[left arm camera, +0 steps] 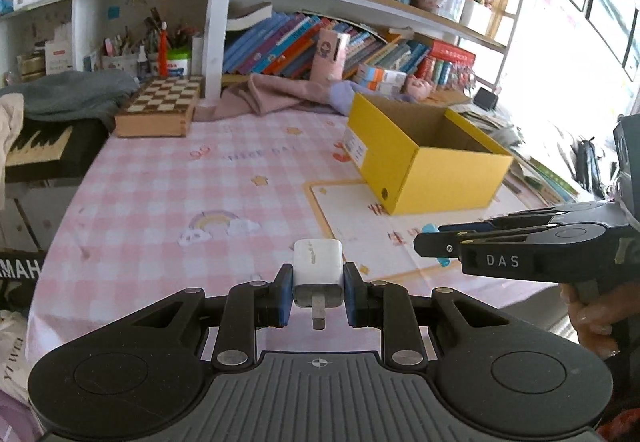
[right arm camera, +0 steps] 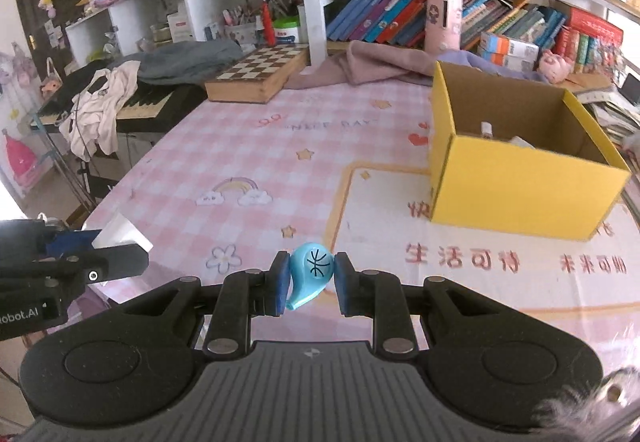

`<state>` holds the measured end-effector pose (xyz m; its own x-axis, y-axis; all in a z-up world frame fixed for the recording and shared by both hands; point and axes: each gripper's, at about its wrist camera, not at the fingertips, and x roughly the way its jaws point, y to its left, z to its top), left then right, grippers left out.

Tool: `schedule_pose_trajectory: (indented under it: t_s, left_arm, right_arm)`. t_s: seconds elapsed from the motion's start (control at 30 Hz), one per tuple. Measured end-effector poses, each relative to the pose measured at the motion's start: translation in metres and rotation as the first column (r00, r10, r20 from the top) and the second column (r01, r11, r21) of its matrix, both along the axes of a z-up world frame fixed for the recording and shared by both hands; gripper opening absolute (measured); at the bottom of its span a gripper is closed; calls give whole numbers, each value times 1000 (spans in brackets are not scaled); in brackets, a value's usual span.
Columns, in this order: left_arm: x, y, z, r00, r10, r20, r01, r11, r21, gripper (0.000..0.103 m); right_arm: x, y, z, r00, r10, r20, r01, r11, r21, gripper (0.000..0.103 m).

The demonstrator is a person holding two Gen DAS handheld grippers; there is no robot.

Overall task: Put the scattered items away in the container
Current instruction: 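Lift and carry the charger plug and blue eraser with both tools toward the yellow box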

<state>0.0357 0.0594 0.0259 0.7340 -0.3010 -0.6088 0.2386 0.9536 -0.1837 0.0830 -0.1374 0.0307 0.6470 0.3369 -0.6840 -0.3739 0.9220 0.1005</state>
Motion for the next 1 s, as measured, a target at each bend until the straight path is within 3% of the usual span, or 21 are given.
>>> schedule_pose_trajectory:
  t_s: [0.5, 1.0]
  left_arm:
    - [-8, -41, -12, 984, -174, -27, 174, 985, -1, 24]
    - [28, -104, -14, 934, -356, -38, 356, 934, 3, 24]
  right_arm:
    - [-40, -40, -11, 992, -120, -40, 117, 991, -58, 22]
    - [-32, -100, -16, 954, -289, -83, 285, 957, -58, 22]
